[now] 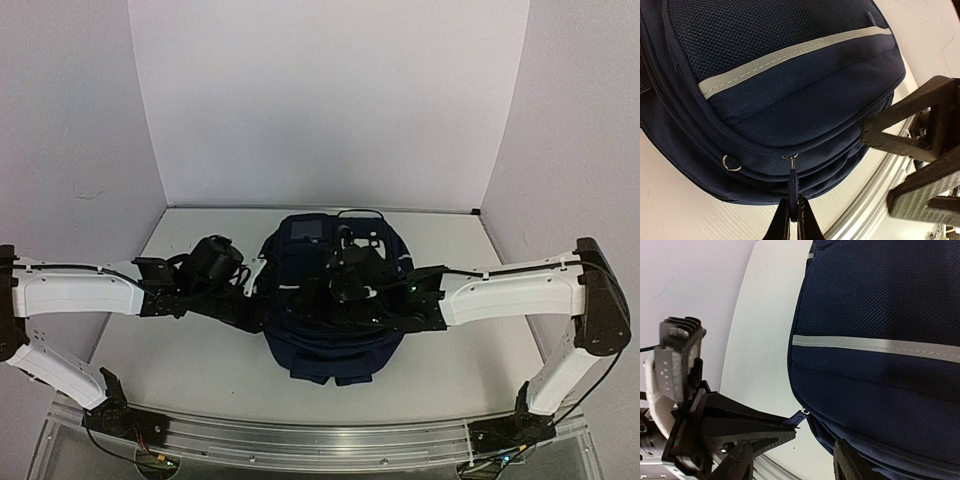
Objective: Pack the student bag
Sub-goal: Zip the student bag at the center of the board.
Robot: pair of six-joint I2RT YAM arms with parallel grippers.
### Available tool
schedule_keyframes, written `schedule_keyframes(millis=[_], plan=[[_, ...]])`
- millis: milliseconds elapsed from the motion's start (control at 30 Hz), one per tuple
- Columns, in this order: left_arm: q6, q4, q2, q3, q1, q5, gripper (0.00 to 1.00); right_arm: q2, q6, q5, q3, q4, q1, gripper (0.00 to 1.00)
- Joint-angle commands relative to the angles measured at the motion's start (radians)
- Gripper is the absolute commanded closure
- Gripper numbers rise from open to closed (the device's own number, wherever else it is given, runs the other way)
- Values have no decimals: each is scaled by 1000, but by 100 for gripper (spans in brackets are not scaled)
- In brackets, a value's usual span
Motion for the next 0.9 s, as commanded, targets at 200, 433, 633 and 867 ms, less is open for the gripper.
schedule_keyframes(millis=[200,433,633,867], plan=[[-13,79,-17,-8,-28,41,100,115,157,-37,-9,164,1,51],[-20,99,-18,-19,-32,54,100,162,217,-26,-14,226,1,60],[-34,131,-32,-43,-33,67,100,192,267,-43,-15,288,2,70],[-72,160,-66,-80,-32,68,84,166,310,-1,-63,321,2,94]])
